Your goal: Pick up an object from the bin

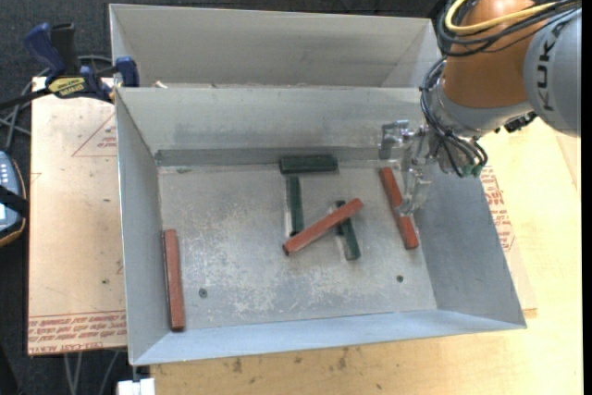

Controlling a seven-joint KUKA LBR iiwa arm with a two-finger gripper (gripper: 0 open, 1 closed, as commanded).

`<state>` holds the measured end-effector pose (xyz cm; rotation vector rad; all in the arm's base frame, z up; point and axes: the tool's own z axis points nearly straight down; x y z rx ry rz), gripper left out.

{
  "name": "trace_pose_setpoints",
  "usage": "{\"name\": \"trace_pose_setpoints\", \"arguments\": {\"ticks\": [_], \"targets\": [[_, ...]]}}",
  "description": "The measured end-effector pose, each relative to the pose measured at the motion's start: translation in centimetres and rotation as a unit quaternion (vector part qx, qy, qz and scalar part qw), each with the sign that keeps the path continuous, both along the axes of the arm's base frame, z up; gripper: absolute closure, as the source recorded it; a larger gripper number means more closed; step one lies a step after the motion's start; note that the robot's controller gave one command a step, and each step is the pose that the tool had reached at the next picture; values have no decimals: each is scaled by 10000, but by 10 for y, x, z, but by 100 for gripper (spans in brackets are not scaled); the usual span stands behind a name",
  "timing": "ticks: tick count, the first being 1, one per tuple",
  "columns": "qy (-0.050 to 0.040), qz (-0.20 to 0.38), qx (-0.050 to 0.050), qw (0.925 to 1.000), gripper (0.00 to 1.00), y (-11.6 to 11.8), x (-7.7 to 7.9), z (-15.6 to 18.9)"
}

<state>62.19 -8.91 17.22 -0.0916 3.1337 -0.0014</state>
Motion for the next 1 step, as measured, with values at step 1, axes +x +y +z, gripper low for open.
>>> {"name": "trace_pose_setpoints", "arguments": {"ticks": [1], "targets": [[-18,108,5,9999,0,5,27,-59]]}}
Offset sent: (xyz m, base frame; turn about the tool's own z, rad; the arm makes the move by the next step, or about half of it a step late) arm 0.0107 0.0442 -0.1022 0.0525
